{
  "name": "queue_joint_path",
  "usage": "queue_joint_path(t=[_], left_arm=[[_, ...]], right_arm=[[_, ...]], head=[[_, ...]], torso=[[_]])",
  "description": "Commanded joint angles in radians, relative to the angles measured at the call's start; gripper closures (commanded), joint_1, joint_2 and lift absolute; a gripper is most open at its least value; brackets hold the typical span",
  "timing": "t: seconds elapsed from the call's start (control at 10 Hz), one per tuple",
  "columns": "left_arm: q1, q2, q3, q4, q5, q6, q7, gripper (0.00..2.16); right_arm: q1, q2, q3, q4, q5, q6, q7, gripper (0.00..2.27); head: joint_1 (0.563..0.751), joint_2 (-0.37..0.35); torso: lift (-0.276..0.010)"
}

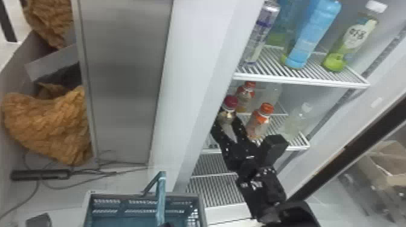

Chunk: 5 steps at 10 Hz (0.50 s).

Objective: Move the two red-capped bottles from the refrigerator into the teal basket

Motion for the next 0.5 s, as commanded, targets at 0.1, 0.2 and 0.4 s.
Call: queue_joint_path(t=[0.1,0.2,0.4], left_arm=[[0.002,0.0,0.002,0.0,0.001,-0.003,0.0,1.16],[0.002,0.0,0.002,0.002,0.001,-0.003,0.0,1.16],[0.002,0.0,0.002,0.0,0.001,-0.003,0.0,1.16]], right_arm=[[0.085,0.004,-0.03,-0.098,-0.005,0.017,0.001,0.7],[0.12,0.004,-0.042,-0.135,-0.013,0.042,0.006,0.7],[0.198,0.011,-0.07,-0.253,-0.007,0.14,0.01,0.7]], head=[[0.695,-0.35],[0.695,-0.35],[0.695,-0.35]], torso=[[-0.224],[-0.224],[-0.224]])
